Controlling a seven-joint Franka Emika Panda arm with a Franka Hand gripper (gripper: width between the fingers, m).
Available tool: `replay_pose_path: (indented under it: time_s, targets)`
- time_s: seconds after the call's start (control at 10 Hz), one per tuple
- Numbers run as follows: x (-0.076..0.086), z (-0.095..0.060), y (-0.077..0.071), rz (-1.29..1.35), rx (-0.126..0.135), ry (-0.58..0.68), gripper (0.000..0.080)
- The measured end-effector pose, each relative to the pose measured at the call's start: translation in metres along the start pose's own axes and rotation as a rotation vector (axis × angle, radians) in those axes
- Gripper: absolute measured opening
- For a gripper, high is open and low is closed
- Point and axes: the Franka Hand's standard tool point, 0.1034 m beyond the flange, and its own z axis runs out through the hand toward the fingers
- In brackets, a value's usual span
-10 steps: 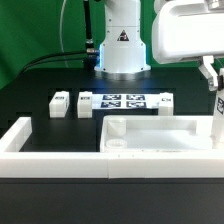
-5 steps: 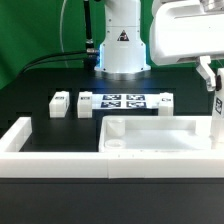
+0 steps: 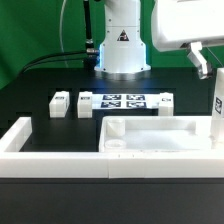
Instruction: Assemble desk
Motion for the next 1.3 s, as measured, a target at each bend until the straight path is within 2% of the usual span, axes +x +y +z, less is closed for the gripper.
replay_pose_path:
  time_s: [0.1,0.5,0.7,0.8,1.0,1.1,1.3]
  targets:
    - [0.005,-0.003,0.001,0.001,0.001,0.001,0.0648]
    - [0.001,-0.001,-0.001,0.001,0.006,-0.026,0.0649]
    - [-0.003,0.002,0.006,0.008,-0.001,-0.044,0.0649]
    - [-0.011,0.005,0.003,0.015,0.02,-0.171,0.0649]
    - [-0.015,0.009,0.01,0.025,0.027,-0.263,0.0649]
    - [-0.026,0.01,0.011,0.035,0.04,-0.358,0.0649]
    - [-0.029,0.007,0.006,0.036,0.067,-0.492,0.0649]
